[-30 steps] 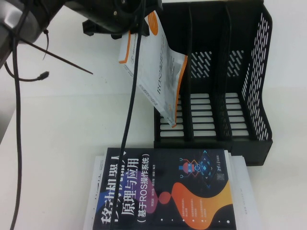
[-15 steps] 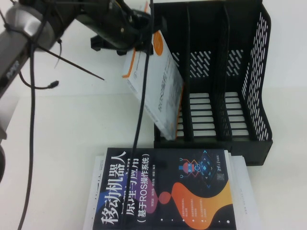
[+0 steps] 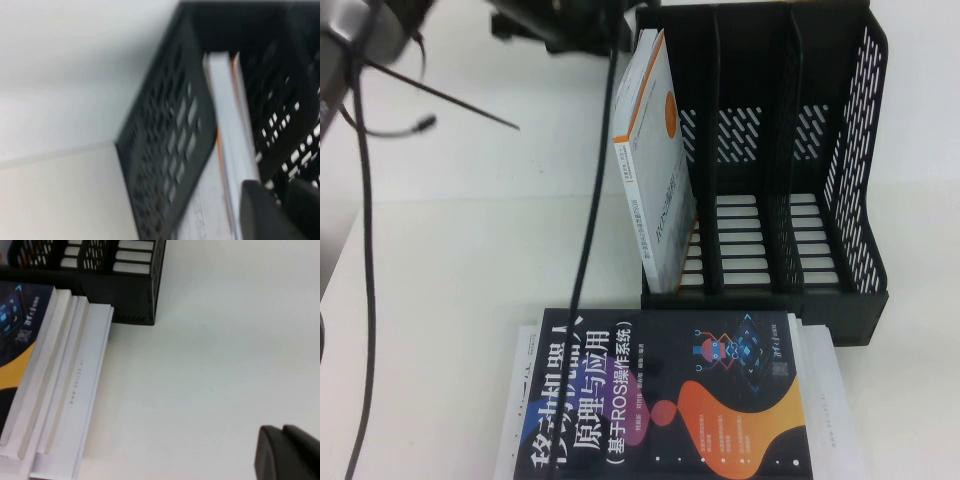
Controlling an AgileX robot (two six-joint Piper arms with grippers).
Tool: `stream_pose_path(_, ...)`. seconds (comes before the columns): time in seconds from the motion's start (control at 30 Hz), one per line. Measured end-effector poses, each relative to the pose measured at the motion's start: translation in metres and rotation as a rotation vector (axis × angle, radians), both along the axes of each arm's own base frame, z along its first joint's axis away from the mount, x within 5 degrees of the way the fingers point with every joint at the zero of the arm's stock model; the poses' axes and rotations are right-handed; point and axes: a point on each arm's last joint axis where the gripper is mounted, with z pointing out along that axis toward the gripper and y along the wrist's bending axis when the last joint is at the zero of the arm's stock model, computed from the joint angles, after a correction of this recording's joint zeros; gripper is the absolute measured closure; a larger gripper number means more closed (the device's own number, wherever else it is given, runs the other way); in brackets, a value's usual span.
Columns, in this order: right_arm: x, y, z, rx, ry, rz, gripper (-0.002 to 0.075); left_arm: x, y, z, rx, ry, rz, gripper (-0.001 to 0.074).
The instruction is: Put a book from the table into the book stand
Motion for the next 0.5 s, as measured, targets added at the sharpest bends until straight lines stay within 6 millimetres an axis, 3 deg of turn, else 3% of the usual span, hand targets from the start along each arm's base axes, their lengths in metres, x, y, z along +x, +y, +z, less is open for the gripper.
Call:
stream_pose_path(0.07,0.0,0.0,0.0,-0.001,0.002,0.0,0.0723,-0.008,0.006,0.02,0.026,-0.052,0.009,0.0668)
stream_pose_path(0.2,0.0,0.0,0.0,-0.002,0.002,0.001,0.0723,-0.032,0.022,0.061,0.054,-0.168,0.047,0.0722)
stream_pose_path(0.37,0.0,0.0,0.0,-0.028,0.0,0.025,0.0723,-0.091,0.05,0.125,0.051,-0.342,0.095,0.0732)
stream_pose_path(0.5,-0.005,-0.002,-0.001,-0.022,-0.057,0.042,0.0723,-0.141,0.069,0.159,0.049,-0.433,0.094,0.0734)
